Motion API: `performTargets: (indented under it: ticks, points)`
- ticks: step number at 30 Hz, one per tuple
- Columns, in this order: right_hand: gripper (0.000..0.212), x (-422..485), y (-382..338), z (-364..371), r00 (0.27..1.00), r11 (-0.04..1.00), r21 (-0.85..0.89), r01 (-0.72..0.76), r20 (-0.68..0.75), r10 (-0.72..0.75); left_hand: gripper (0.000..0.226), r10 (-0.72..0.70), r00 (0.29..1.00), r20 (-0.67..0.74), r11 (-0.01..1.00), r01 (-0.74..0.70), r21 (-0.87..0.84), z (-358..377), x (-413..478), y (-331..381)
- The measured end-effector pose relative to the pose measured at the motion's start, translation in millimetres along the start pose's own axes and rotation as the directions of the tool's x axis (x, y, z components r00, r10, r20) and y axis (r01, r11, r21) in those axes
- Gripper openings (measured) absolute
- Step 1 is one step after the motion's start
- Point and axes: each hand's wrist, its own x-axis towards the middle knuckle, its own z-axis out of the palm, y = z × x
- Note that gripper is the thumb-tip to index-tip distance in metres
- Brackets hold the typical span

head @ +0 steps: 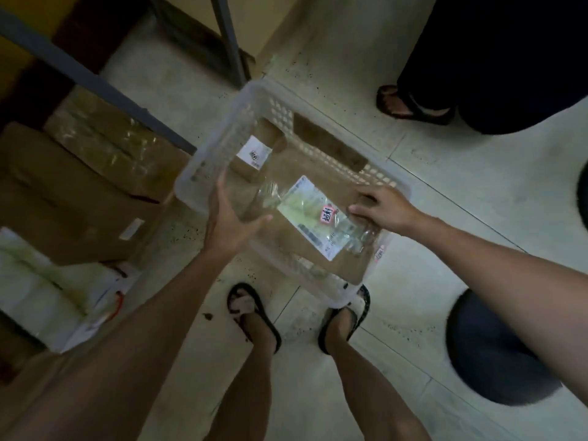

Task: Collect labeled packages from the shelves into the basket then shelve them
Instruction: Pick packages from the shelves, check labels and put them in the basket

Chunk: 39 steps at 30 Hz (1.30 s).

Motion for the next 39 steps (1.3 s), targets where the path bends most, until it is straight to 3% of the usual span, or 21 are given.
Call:
performTargets:
  ticks: [2, 5, 8, 11, 16, 18, 22, 23, 26, 29, 31, 34, 39]
  points:
    - [0.044, 22.0, 9.9, 8.1, 0.999, 1.000, 0.007, -0.001, 0.033, 0.001, 0.104, -0.081, 0.994, 0.078, 0.996, 0.083, -0.022, 11.3, 16.1, -12.5]
    - [0.052, 54.9, 25.0, 26.3, 0.989, 0.994, 0.091, -0.059, -0.133, 0.071, 0.082, -0.087, 0.995, 0.044, 0.995, 0.085, 0.056, 30.0, 37.7, -35.0]
    - [0.083, 79.8, 48.0, 47.0, 0.930, 0.897, 0.414, -0.151, -0.249, 0.272, 0.077, -0.088, 0.994, -0.058, 0.993, 0.092, 0.068, 42.1, 61.4, -58.2]
    - [0.052, 100.1, 75.4, 74.8, 0.892, 0.758, 0.609, -0.235, -0.174, 0.416, 0.066, -0.084, 0.991, -0.106, 0.995, 0.090, 0.046, 57.5, 90.1, -80.6]
    - [0.064, 135.9, 110.9, 105.1, 0.838, 0.595, 0.762, -0.256, -0.132, 0.529, 0.048, -0.033, 0.992, -0.122, 0.996, 0.023, -0.082, 83.7, 126.8, -107.5]
    - [0.063, 149.5, 122.4, 110.6, 0.802, 0.571, 0.784, -0.244, -0.168, 0.574, 0.047, -0.004, 0.993, -0.117, 0.997, -0.006, -0.082, 94.9, 139.6, -112.8]
    - [0.062, 173.8, 126.6, 122.8, 0.684, 0.544, 0.801, -0.252, -0.250, 0.685, 0.062, -0.032, 0.999, -0.008, 0.992, 0.033, 0.123, 111.6, 160.4, -120.4]
    - [0.061, 181.2, 125.8, 125.2, 0.673, 0.543, 0.804, -0.242, -0.264, 0.691, 0.065, -0.076, 0.995, 0.062, 0.991, 0.068, 0.118, 113.3, 165.0, -123.1]
    - [0.060, 207.2, 117.8, 129.6, 0.728, 0.597, 0.762, -0.251, -0.258, 0.636, 0.066, -0.139, 0.970, 0.197, 0.981, 0.109, 0.159, 113.2, 176.0, -132.2]
    - [0.052, 228.6, 113.5, 129.4, 0.707, 0.624, 0.714, -0.318, -0.260, 0.658, 0.061, -0.120, 0.992, 0.040, 0.958, 0.105, 0.266, 109.1, 189.8, -138.8]
    - [0.043, 236.6, 119.1, 128.9, 0.678, 0.626, 0.696, -0.351, -0.272, 0.683, 0.058, -0.146, 0.986, -0.082, 0.964, 0.160, 0.212, 105.2, 198.4, -144.2]
    - [0.034, 241.7, 127.4, 129.6, 0.682, 0.630, 0.693, -0.351, -0.272, 0.679, 0.051, -0.177, 0.980, -0.096, 0.976, 0.187, 0.111, 104.0, 205.6, -154.3]
    - [0.036, 240.5, 131.2, 127.9, 0.734, 0.652, 0.692, -0.309, -0.263, 0.627, 0.049, -0.129, 0.990, -0.057, 0.976, 0.137, 0.168, 109.4, 206.7, -163.6]
